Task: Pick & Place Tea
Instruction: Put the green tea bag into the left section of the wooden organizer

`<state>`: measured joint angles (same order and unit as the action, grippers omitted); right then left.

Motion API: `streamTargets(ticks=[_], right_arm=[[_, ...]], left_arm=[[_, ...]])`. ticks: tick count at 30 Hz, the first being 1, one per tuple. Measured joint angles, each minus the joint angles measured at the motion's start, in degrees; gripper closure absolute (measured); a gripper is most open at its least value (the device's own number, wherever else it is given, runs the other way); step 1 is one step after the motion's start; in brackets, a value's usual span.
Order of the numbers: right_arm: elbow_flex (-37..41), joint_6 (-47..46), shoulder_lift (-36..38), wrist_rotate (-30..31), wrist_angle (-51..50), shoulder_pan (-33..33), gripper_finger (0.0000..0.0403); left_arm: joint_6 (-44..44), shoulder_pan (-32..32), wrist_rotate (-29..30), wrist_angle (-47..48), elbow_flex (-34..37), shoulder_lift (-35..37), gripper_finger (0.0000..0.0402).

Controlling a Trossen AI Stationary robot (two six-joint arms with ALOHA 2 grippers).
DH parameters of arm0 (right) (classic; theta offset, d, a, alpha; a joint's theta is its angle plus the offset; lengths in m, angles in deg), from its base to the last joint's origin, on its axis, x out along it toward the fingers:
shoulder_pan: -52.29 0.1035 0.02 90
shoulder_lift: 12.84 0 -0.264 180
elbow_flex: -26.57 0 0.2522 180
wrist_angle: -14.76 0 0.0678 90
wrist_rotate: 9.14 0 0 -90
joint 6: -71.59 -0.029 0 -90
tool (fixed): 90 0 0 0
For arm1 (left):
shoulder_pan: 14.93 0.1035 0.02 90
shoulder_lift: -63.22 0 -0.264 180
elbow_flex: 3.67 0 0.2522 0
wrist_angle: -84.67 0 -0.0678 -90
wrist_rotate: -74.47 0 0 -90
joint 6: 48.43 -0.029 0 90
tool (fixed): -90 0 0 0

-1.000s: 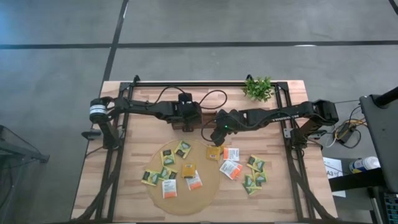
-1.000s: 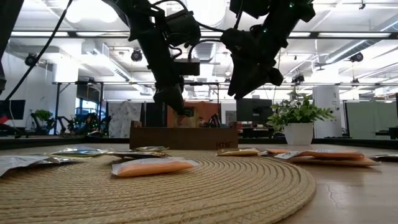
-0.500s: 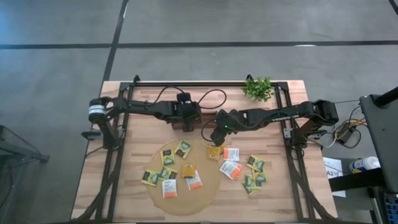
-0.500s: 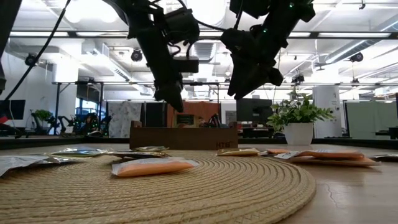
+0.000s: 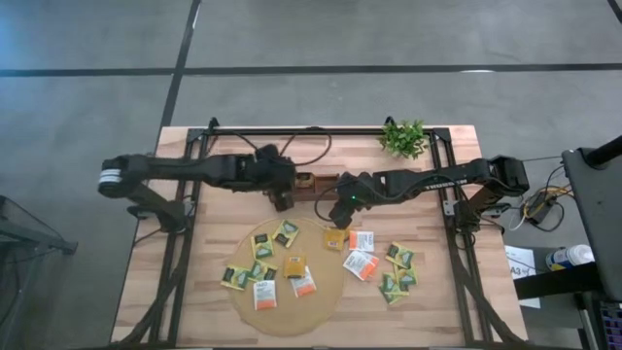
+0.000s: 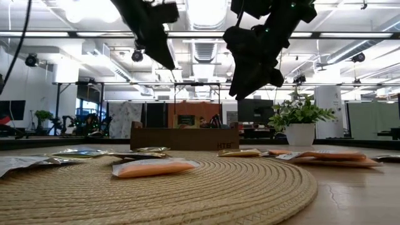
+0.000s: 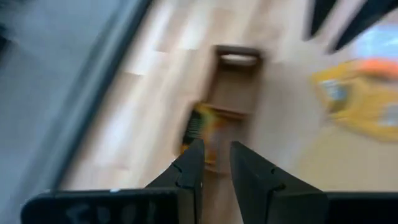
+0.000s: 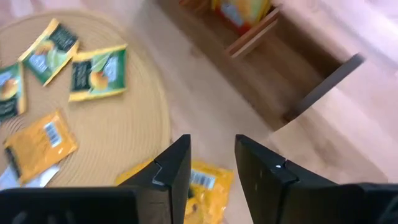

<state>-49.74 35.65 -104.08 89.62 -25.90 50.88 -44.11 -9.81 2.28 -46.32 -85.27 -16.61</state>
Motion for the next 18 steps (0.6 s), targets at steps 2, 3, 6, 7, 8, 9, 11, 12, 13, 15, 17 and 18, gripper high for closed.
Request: streamTargets(ticks=[2, 3, 6, 7, 8, 9, 11, 12, 13, 15, 17, 18], right_arm=[[0.0, 0.2, 0.0, -1.8, -0.2, 0.0, 0.0282], [0.2, 0.0, 0.0, -2.8, -0.4, 0.0, 0.0283], [0.9, -1.5, 0.0, -5.6, -1.1, 0.0, 0.0285], [1.2, -2.1, -0.1, -6.8, -1.3, 0.0, 0.0284], [1.5, -2.8, -0.1, -8.2, -1.4, 0.0, 0.0284], [1.8, -3.5, -0.1, -9.6, -1.2, 0.0, 0.0282], [2.3, -4.6, -0.1, -11.7, -1.1, 0.2, 0.028], [2.5, -5.1, -0.1, -12.2, -0.4, 0.3, 0.0279], [2.7, -5.8, -0.1, -12.4, 0.3, 0.5, 0.0278], [3.1, -7.5, -0.1, -12.9, 2.5, 0.7, 0.0277], [3.6, -8.7, -0.1, -14.0, 6.9, 0.7, 0.0278], [3.8, -9.6, -0.1, -14.4, 8.8, 0.7, 0.0279]], left_arm=[[3.3, -0.8, -3.7, -1.0, 1.7, 2.0, 0.033], [4.7, -1.3, -5.2, -1.3, 2.5, 2.8, 0.033], [7.8, -3.4, -7.9, -1.2, 5.5, 4.7, 0.033], [8.9, -4.3, -8.3, -1.3, 6.7, 5.3, 0.033], [9.8, -5.2, -8.3, -1.3, 8.0, 5.8, 0.033], [10.9, -6.2, -8.3, -1.2, 9.3, 6.3, 0.033], [12.6, -8.4, -8.6, -1.3, 11.9, 7.0, 0.033], [13.7, -9.6, -8.9, -1.3, 13.2, 7.2, 0.033], [14.7, -10.7, -9.2, -1.4, 14.5, 7.4, 0.033], [16.6, -12.8, -9.4, -2.0, 16.9, 7.5, 0.033], [18.3, -14.5, -10.0, -4.1, 19.3, 7.4, 0.033], [19.0, -15.1, -10.6, -5.9, 20.6, 7.3, 0.033]])
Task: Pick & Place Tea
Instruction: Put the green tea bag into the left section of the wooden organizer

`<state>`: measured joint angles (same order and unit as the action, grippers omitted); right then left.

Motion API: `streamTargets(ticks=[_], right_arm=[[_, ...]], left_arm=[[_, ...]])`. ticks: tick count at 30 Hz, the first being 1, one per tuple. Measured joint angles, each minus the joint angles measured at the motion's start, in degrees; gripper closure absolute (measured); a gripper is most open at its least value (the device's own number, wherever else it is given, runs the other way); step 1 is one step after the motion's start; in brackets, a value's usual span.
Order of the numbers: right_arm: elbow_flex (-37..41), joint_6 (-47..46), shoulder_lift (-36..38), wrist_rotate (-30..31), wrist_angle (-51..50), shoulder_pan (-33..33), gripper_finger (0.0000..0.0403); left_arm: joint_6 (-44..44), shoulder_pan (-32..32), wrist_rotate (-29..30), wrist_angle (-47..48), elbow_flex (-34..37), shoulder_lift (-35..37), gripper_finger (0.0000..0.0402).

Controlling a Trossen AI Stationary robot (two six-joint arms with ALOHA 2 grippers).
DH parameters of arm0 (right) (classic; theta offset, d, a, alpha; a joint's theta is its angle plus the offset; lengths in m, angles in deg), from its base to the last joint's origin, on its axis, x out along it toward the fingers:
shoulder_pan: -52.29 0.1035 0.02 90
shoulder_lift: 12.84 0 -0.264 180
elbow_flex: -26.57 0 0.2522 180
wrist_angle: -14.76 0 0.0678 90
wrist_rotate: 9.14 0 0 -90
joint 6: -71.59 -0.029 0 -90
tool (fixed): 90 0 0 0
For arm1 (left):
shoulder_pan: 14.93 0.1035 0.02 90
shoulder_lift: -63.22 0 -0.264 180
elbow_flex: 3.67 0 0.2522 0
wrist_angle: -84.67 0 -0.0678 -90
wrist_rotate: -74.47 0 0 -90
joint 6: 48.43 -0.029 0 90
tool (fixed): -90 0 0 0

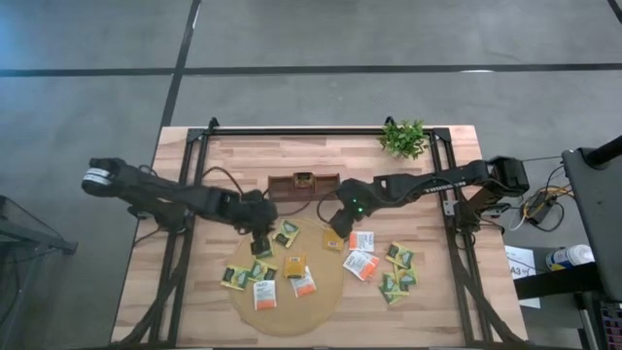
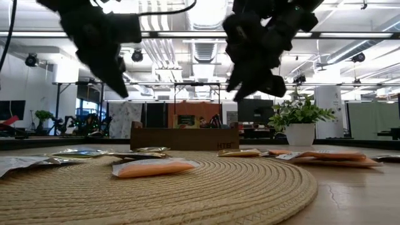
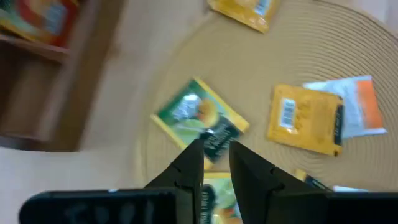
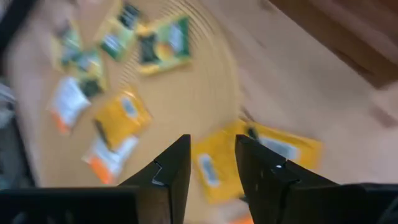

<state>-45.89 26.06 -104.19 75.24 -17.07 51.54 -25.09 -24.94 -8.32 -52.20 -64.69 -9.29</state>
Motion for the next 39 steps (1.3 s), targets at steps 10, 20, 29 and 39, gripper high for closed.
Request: streamTargets(ticks=[10, 20, 29, 39], right_arm=[[-4.1, -1.8, -9.3, -3.7, 6.9, 0.2, 0.0282], [-16.6, 8.5, -20.5, -3.5, 3.9, 0.1, 0.0282], [-26.0, 16.0, -30.6, -6.9, -1.7, -0.1, 0.0282], [-28.5, 19.0, -32.3, -6.1, -1.5, -0.2, 0.0282]], left_arm=[[11.5, -1.5, -6.0, -18.9, 11.6, -0.2, 0.033], [37.2, -1.8, -6.2, -22.8, 16.7, -0.2, 0.033], [52.0, -1.8, -3.5, -28.8, 20.6, -0.2, 0.033], [57.0, -1.8, -2.9, -28.2, 20.9, -0.5, 0.033]])
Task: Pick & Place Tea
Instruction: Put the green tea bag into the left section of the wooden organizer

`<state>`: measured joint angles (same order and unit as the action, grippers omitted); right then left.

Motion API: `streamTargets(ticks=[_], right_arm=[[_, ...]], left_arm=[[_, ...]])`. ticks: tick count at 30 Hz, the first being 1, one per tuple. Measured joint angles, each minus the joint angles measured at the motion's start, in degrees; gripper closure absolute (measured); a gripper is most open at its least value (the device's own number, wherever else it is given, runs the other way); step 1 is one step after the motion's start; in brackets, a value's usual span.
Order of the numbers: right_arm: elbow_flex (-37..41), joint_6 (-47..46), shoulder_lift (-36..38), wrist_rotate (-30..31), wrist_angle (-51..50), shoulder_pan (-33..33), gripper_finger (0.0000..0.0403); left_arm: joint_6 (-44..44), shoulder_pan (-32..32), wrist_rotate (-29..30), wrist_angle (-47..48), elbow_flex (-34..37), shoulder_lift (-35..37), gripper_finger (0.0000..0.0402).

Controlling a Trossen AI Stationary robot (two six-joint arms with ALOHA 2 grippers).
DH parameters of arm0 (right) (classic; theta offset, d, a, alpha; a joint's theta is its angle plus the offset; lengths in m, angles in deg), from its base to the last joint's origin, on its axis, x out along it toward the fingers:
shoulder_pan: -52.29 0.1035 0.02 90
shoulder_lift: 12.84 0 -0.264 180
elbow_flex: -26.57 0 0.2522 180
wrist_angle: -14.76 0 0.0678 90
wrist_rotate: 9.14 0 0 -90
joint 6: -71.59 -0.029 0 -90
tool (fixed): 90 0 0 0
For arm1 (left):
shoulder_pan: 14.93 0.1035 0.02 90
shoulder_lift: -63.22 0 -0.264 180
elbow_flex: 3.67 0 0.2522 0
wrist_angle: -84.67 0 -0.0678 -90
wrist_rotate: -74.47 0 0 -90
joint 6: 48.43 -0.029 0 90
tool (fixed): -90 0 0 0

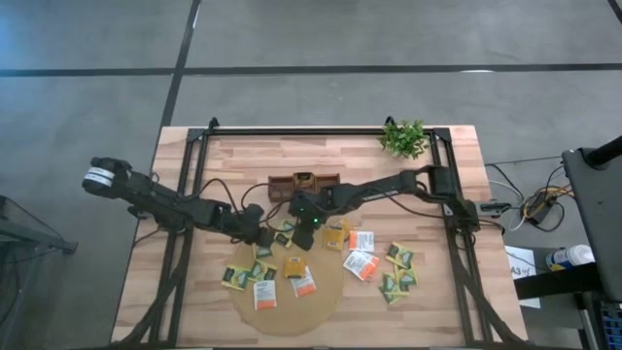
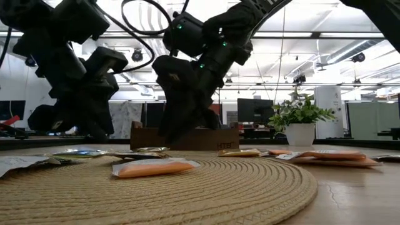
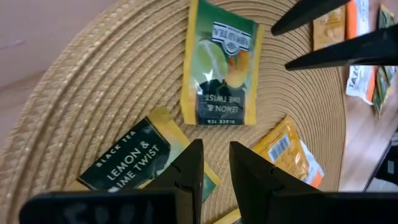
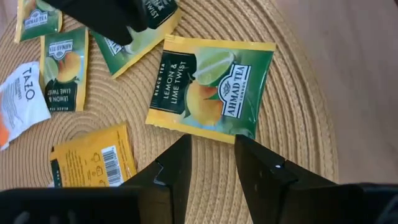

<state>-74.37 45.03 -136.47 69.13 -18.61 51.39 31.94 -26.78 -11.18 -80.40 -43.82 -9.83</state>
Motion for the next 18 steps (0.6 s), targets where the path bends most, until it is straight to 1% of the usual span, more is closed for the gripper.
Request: streamTargets(ticks=[3, 8, 11, 13, 18], right_arm=[[0.1, 0.7, -0.3, -0.1, 0.0, -0.1, 0.0282], [0.2, 0.5, -2.1, -0.5, 0.4, -0.2, 0.0282], [0.1, -0.1, -3.1, -2.4, 1.1, -0.2, 0.0282], [0.1, -0.3, -3.5, -3.5, 1.5, -0.2, 0.0282], [0.1, -0.6, -3.8, -3.6, 2.1, -0.2, 0.0282]], left_arm=[[0.7, 0.0, 0.3, 0.3, 0.4, -0.7, 0.033], [2.3, 0.0, 0.3, -0.8, 0.4, -3.8, 0.033], [3.1, 0.0, 0.4, -2.0, 0.2, -5.8, 0.033], [3.4, 0.0, 1.1, -3.7, -0.1, -6.9, 0.033], [2.6, 0.0, 3.9, -6.8, -1.3, -7.9, 0.033]])
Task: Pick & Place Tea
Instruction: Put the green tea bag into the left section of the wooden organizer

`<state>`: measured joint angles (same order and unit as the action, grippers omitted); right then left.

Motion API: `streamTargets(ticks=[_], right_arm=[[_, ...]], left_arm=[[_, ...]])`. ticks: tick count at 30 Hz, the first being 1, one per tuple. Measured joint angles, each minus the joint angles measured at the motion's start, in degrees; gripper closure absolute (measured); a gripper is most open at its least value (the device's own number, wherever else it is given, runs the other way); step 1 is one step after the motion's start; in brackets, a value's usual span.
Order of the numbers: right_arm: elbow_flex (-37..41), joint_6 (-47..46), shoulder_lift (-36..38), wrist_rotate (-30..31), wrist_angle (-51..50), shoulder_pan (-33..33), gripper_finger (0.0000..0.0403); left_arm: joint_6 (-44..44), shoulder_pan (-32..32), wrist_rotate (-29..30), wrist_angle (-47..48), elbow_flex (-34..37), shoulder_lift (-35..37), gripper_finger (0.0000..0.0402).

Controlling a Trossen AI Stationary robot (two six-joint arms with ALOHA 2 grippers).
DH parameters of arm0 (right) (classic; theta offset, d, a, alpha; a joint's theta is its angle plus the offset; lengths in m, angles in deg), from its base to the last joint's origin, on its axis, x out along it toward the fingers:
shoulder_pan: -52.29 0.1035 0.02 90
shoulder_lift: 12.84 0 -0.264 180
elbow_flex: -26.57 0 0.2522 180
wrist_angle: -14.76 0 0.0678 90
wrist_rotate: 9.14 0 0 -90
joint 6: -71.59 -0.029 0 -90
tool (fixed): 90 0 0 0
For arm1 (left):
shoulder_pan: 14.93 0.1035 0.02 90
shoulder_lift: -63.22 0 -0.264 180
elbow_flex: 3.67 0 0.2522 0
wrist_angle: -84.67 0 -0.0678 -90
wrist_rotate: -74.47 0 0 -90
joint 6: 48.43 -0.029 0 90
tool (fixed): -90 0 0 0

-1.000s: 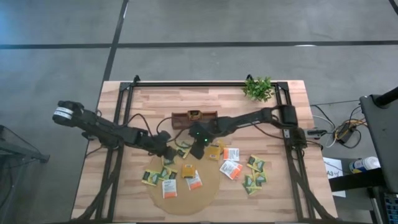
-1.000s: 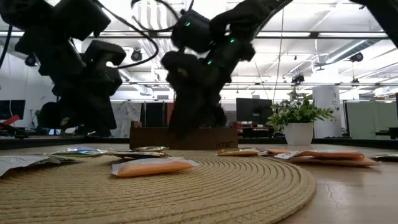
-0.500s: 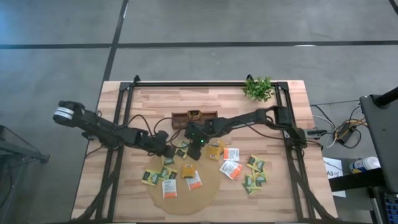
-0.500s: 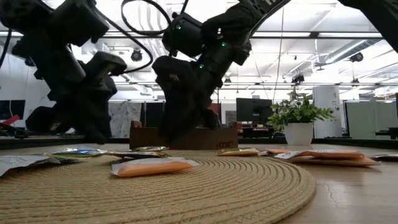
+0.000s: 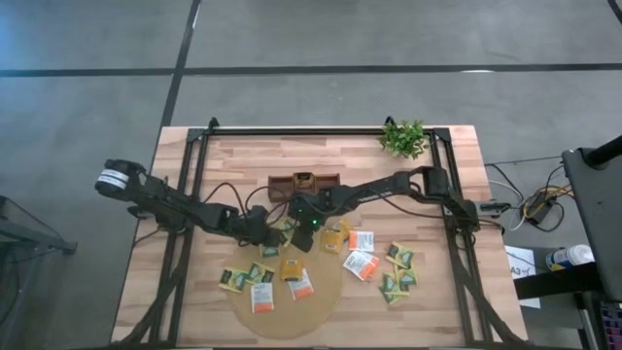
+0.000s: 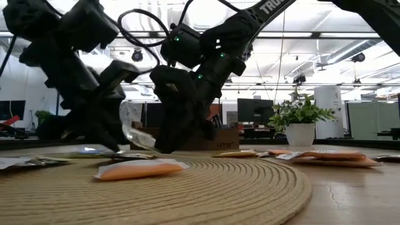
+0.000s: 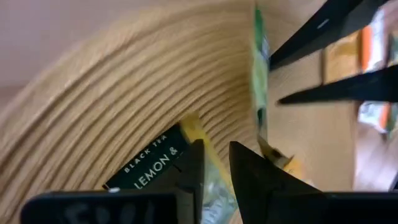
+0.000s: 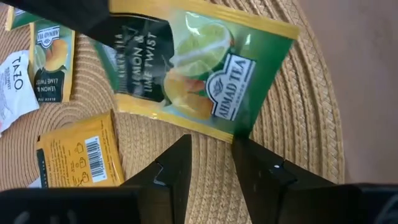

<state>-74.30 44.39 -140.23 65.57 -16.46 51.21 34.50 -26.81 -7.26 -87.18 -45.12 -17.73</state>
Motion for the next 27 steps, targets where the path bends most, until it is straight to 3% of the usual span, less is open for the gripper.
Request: streamTargets(ticks=[16, 27], right_arm=[[-0.1, -2.4, 0.0, 0.1, 0.3, 0.0, 0.0282], [-0.1, -2.4, -0.1, 0.1, 0.5, 0.0, 0.0282]], left_arm=[[-3.6, -2.3, 3.0, 1.7, -0.5, 0.6, 0.0328], [3.5, -8.1, 5.0, 3.5, -0.4, 0.8, 0.0251]])
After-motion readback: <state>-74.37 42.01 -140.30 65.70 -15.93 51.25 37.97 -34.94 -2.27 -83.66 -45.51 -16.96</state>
